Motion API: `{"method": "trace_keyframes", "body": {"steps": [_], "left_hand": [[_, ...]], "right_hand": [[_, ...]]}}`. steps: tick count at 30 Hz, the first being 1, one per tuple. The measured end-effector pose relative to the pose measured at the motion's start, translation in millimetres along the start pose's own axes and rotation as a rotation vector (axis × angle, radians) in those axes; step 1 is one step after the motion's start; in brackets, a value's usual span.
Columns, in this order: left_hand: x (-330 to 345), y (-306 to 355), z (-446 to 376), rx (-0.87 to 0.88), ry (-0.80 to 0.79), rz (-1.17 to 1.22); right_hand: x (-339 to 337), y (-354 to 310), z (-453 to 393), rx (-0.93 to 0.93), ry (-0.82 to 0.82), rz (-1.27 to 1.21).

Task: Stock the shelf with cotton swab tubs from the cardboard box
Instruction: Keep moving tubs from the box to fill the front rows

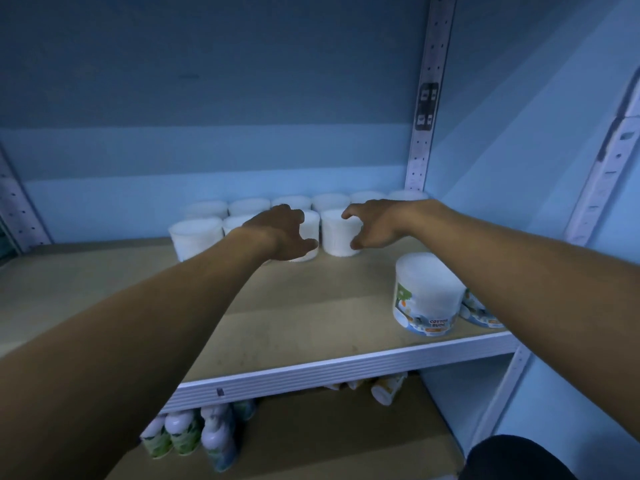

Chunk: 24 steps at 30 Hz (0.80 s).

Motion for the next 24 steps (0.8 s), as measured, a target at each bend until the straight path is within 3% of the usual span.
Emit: {"method": "trace_keyframes", "body": {"steps": [6, 12, 17, 24], "left_hand": [[0.3, -11.1, -40.0, 0.05, 0.012, 0.027], [8.0, -7.8, -67.1, 0.092, -0.041, 0.03], [14.3, -3.5, -78.8, 0.119, -0.032, 0.094], [30.4, -14.2, -88.7, 0.031, -0.043, -0.193]], "right_hand": [[5.4, 3.8, -42.5, 0.026, 0.05, -0.022], [2.7, -5.2, -72.6, -0.061, 0.083, -0.123], [6.2, -14.2, -89.8, -0.073, 0.077, -0.062], [10.0, -12.4, -87.7, -0.048, 0.023, 0.059]]}}
Point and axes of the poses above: each hand's wrist, its own z-axis away from the middle knuckle, its own x-axis out of the palm, y = z × x, the point moved 9 cm from there along -z, towards the middle knuckle, and after that the axes turned 1 degree about -x, right-handed, at the moved point
